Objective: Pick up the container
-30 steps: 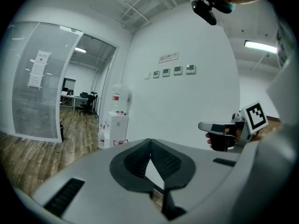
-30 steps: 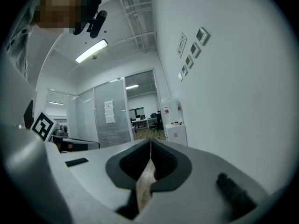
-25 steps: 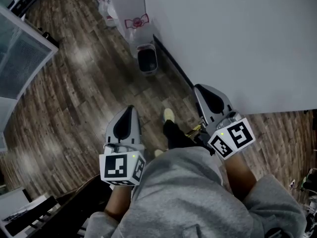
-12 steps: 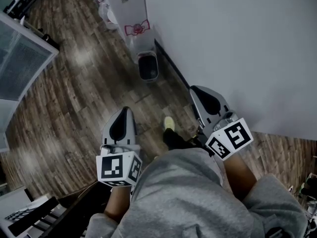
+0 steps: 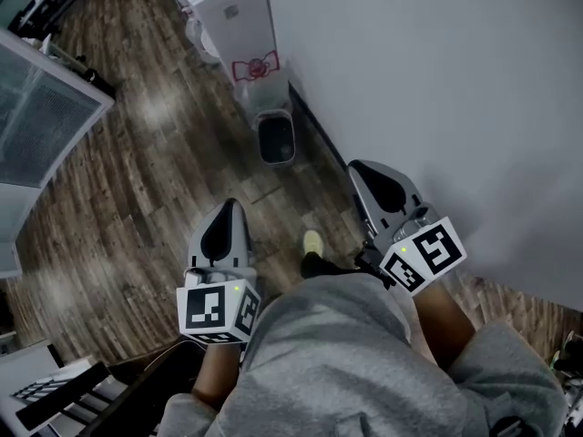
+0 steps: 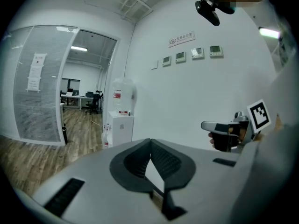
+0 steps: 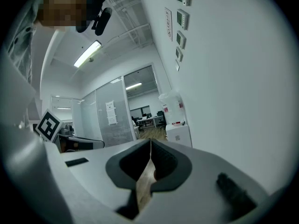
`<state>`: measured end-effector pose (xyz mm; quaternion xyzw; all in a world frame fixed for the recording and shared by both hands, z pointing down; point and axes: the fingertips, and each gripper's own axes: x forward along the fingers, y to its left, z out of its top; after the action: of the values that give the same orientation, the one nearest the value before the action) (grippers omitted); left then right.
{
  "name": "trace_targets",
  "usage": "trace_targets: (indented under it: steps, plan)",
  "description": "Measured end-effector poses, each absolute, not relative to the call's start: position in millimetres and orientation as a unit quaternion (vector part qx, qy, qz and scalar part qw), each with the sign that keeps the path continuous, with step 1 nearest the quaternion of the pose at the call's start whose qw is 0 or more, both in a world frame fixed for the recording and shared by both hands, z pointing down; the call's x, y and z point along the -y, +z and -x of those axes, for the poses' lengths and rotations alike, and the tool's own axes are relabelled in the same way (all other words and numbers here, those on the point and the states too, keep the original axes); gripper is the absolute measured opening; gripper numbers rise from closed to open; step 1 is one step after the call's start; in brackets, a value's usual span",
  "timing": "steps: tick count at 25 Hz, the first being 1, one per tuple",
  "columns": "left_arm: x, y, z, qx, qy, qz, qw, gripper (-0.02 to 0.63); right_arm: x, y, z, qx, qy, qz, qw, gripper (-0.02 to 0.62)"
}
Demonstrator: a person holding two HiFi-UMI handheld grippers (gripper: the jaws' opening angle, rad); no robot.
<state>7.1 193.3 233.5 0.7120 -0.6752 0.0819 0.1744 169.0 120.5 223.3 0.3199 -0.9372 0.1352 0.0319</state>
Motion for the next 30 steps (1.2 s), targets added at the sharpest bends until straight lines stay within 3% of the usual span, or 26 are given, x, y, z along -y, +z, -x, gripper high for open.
trace_targets:
  steps: [30]
  plan:
    - [-107, 238, 26, 0.69, 0.082, -0.703, 0.155, 0.014, -38, 229, -133, 0.946, 0.125, -0.299, 0.018, 0.026]
